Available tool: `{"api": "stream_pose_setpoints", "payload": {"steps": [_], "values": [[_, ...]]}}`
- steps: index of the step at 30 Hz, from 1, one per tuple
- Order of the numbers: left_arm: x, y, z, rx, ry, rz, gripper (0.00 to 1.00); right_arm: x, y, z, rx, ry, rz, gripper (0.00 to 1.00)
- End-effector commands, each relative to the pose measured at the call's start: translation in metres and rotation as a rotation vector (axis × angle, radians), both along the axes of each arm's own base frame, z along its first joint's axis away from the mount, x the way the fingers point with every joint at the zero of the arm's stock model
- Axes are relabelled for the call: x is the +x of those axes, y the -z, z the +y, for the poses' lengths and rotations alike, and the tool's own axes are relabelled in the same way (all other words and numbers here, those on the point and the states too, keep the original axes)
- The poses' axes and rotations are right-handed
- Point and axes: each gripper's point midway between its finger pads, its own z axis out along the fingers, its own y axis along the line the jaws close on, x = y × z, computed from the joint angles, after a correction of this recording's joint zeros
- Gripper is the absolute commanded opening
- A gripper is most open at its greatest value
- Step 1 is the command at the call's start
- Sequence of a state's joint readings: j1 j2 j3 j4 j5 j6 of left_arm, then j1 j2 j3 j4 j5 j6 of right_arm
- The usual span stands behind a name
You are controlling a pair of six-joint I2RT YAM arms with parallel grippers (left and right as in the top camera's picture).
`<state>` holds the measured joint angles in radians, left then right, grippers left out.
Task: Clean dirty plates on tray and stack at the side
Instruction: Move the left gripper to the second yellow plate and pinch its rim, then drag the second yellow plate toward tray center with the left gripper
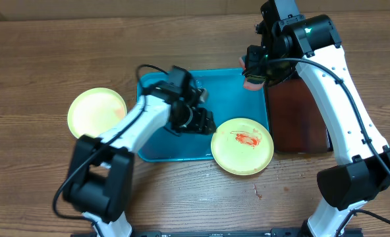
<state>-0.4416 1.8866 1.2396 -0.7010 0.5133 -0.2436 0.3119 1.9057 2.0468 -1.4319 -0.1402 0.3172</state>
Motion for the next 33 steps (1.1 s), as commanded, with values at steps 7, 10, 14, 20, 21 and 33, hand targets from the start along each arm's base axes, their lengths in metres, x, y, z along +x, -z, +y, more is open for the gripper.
{"api": "stream_pose_setpoints", "payload": {"steps": [7,10,14,20,21,33], "values": [[-0.016,0.019,-0.027,0.018,0.016,0.064,0.49,0.001,-0.013,-0.001,0.004,0.001,-0.039,0.04],[-0.015,0.019,-0.026,0.022,0.013,0.063,0.36,0.001,-0.012,-0.001,0.003,0.000,-0.037,0.04],[-0.015,0.020,-0.026,0.025,0.012,0.063,0.13,0.000,-0.012,-0.002,0.002,0.000,-0.033,0.04],[-0.014,0.019,-0.026,0.024,0.011,0.060,0.04,-0.003,-0.011,-0.002,-0.002,0.000,-0.022,0.04],[-0.014,0.019,-0.026,0.023,0.009,0.059,0.04,-0.003,-0.011,-0.002,-0.002,0.000,-0.021,0.04],[0.041,0.008,0.058,0.326,-0.072,-0.076,0.04,-0.003,-0.011,-0.002,-0.001,-0.001,-0.023,0.04]]}}
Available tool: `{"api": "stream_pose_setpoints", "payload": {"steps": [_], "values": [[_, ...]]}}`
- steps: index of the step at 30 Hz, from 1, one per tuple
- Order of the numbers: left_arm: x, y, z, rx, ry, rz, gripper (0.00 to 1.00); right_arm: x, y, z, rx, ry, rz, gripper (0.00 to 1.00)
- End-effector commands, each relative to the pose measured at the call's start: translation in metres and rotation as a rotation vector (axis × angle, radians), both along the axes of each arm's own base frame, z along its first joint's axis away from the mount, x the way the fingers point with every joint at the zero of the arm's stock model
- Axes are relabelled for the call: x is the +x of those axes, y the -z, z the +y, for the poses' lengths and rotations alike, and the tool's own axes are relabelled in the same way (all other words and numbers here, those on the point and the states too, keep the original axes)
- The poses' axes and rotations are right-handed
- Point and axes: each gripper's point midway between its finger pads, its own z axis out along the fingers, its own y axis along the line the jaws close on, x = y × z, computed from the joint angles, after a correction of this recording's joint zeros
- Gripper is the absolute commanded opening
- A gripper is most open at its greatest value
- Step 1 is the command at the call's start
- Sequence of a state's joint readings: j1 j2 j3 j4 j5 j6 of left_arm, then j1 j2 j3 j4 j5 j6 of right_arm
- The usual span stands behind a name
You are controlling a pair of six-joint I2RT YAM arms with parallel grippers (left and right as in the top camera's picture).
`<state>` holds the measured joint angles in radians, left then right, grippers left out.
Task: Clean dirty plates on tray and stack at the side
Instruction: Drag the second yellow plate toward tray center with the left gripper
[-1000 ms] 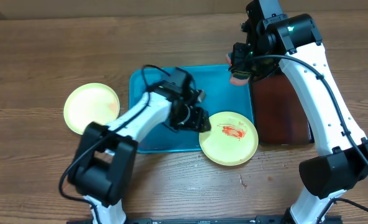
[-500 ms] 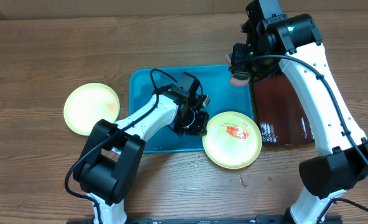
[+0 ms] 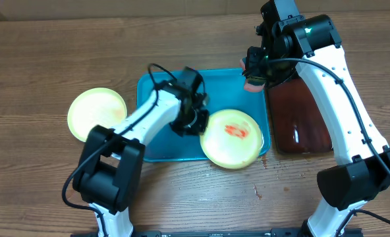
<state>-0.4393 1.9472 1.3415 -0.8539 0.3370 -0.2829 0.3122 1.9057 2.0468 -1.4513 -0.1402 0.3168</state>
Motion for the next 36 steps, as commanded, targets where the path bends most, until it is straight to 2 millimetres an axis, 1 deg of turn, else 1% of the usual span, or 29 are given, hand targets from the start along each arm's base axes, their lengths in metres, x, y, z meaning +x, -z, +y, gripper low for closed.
{"api": "stream_pose_setpoints", "payload": {"steps": [1,5,8,9,10,12,13,15,16,18,20,22,27,28,30,32,36], "values": [[0.038,-0.006,0.036,0.136,0.032,-0.139,0.04,0.001,-0.013,-0.001,0.005,0.000,-0.041,0.04],[0.058,-0.008,0.051,0.186,0.176,-0.252,0.04,0.002,-0.012,0.000,0.007,-0.002,-0.040,0.04],[0.067,-0.008,0.063,0.262,0.206,-0.299,0.05,0.001,-0.011,0.003,0.007,-0.008,-0.039,0.04],[0.069,-0.008,0.063,0.271,0.203,-0.308,0.08,0.001,-0.011,0.003,0.007,-0.010,-0.038,0.04],[0.069,-0.008,0.062,0.266,0.200,-0.310,0.15,0.001,-0.011,0.004,0.006,-0.010,-0.037,0.04],[0.067,-0.009,0.057,0.229,0.176,-0.293,0.49,0.001,-0.009,0.004,0.006,-0.011,-0.035,0.04],[0.064,-0.009,0.053,0.202,0.153,-0.274,0.62,0.001,-0.009,0.004,0.005,-0.011,-0.034,0.04],[0.054,-0.008,0.047,0.156,0.109,-0.219,0.75,0.001,-0.008,0.004,0.005,-0.012,-0.033,0.04],[0.048,-0.008,0.045,0.142,0.078,-0.181,0.79,0.001,-0.008,0.005,0.004,-0.013,-0.032,0.04],[0.034,-0.006,0.047,0.142,-0.002,-0.100,0.80,0.001,-0.008,0.005,0.005,-0.015,-0.034,0.04],[0.026,-0.005,0.051,0.157,-0.063,-0.045,0.81,0.001,-0.008,0.006,0.006,-0.015,-0.036,0.04],[0.021,-0.005,0.052,0.165,-0.096,-0.018,0.80,0.001,-0.008,0.006,0.006,-0.015,-0.037,0.04],[0.009,-0.009,0.057,0.190,-0.213,0.056,0.88,0.001,-0.008,0.006,0.005,-0.015,-0.035,0.04],[0.006,-0.009,0.057,0.195,-0.240,0.073,0.88,0.001,-0.008,0.005,0.005,-0.014,-0.035,0.04],[0.003,-0.007,0.057,0.202,-0.287,0.096,0.81,0.002,-0.008,0.006,0.007,-0.015,-0.038,0.04],[0.001,-0.003,0.055,0.203,-0.309,0.099,0.72,0.003,-0.008,0.006,0.008,-0.015,-0.042,0.04],[-0.005,0.010,0.048,0.203,-0.325,0.098,0.59,0.003,-0.008,0.006,0.008,-0.015,-0.041,0.04]]}}
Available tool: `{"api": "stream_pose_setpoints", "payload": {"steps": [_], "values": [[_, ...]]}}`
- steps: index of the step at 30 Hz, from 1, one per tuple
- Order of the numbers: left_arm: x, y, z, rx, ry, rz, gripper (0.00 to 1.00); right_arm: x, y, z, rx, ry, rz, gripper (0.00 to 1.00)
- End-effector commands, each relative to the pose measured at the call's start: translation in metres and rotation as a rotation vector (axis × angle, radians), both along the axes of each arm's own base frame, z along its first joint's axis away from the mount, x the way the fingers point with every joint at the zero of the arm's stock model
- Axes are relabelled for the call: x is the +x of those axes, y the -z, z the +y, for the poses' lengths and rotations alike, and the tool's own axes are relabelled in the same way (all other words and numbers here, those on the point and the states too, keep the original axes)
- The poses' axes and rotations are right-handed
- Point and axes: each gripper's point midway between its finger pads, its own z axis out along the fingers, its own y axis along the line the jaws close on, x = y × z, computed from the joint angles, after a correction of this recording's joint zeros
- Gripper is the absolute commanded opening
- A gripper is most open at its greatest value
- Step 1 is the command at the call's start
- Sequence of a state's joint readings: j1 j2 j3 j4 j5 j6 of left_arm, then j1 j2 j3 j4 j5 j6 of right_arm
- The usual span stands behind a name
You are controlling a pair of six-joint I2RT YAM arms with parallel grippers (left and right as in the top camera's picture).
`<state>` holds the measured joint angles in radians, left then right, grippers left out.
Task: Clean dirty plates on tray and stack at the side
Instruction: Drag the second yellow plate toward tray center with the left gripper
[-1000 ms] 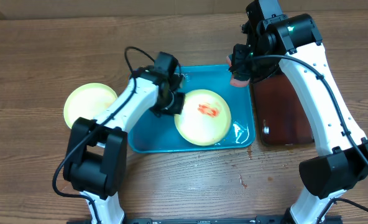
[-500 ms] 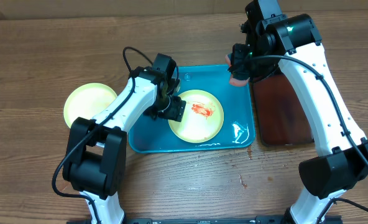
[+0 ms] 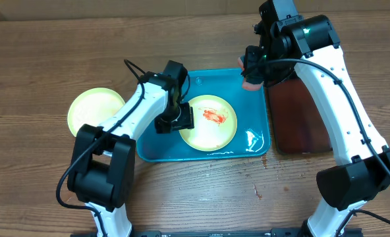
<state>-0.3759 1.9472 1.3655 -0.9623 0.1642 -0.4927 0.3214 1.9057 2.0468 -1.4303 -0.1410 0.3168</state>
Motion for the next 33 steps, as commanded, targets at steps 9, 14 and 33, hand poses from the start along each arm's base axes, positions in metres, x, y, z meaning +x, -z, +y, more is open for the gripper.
{"api": "stream_pose_setpoints", "payload": {"steps": [9,14,33], "values": [[-0.015,0.027,-0.005,0.018,-0.076,0.003,0.27,-0.001,-0.006,0.001,0.000,-0.006,-0.019,0.04],[0.001,0.029,0.017,0.140,-0.089,-0.083,0.04,-0.001,-0.006,0.001,0.000,-0.005,-0.019,0.04],[0.003,0.028,0.002,0.057,0.043,-0.094,0.48,0.000,-0.003,0.001,-0.003,-0.006,-0.012,0.04]]}}
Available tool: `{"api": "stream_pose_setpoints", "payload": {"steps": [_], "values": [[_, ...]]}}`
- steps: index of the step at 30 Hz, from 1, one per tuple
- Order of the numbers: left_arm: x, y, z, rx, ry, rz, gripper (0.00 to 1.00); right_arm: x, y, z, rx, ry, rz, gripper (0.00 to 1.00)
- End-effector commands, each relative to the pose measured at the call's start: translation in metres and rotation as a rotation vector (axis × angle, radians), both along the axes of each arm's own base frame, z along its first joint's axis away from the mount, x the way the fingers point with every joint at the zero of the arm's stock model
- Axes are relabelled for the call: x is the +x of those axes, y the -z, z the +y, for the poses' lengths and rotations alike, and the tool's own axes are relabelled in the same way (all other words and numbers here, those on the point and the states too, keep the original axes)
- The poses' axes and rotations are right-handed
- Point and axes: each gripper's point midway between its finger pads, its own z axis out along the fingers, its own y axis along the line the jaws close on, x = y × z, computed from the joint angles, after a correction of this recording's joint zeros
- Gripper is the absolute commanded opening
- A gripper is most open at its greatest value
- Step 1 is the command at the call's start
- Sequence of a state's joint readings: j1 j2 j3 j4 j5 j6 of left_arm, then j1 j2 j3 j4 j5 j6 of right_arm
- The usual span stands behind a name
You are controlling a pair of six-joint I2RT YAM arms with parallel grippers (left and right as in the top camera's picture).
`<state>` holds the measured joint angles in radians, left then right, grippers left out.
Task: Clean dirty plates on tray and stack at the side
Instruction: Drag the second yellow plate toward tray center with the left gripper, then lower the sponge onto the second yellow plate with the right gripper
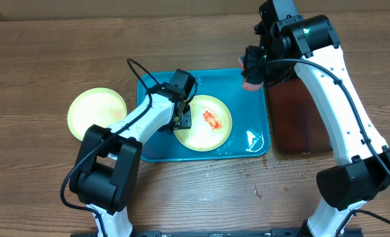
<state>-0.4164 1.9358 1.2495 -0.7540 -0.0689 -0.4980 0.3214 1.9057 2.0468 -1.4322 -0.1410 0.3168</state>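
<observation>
A pale yellow plate (pixel 205 124) with a red smear (pixel 212 118) lies inside the teal tray (pixel 251 105). My left gripper (pixel 180 120) sits at the plate's left rim, its jaws hidden under the wrist. A clean yellow plate (pixel 96 112) rests on the table left of the tray. My right gripper (pixel 252 78) hovers over the tray's back right corner, shut on a pink sponge (pixel 251 84).
A dark brown rectangular bin (pixel 299 118) stands right of the tray, under the right arm. A wet patch (pixel 253 137) shows in the tray's front right corner. Small red specks (pixel 257 191) lie on the wooden table in front.
The dirty plate has shifted slightly left and back within the tray, along with my left gripper at its rim. The right gripper with the sponge has stayed put.
The dirty plate first lay over the tray's front right corner, half on the table, with my left gripper in the tray's middle. Then the gripper was at the plate's rim, and the plate stood further left at each moment. It now lies fully inside the tray.
</observation>
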Motion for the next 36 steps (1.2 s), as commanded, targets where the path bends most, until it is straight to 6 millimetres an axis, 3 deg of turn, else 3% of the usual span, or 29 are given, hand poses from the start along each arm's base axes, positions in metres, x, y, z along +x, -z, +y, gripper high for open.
{"api": "stream_pose_setpoints", "payload": {"steps": [1,6,8,10,20,36], "values": [[-0.021,0.005,-0.016,-0.115,0.000,0.107,0.48,0.001,-0.001,0.002,-0.003,-0.007,-0.009,0.04],[-0.019,0.009,-0.011,-0.101,-0.056,0.095,0.38,0.000,0.013,0.012,-0.014,-0.028,0.024,0.04],[-0.018,0.009,-0.009,-0.096,-0.060,0.090,0.25,0.000,0.018,0.017,-0.019,-0.041,0.035,0.04],[-0.017,0.009,-0.007,-0.096,-0.069,0.087,0.05,0.000,0.022,0.022,-0.022,-0.052,0.041,0.04],[-0.013,0.009,-0.002,-0.128,-0.101,0.095,0.04,0.003,0.064,0.046,-0.048,-0.086,0.117,0.04],[-0.009,0.008,0.004,-0.150,-0.096,0.094,0.04,-0.018,0.172,0.066,-0.041,-0.116,0.273,0.04]]}}
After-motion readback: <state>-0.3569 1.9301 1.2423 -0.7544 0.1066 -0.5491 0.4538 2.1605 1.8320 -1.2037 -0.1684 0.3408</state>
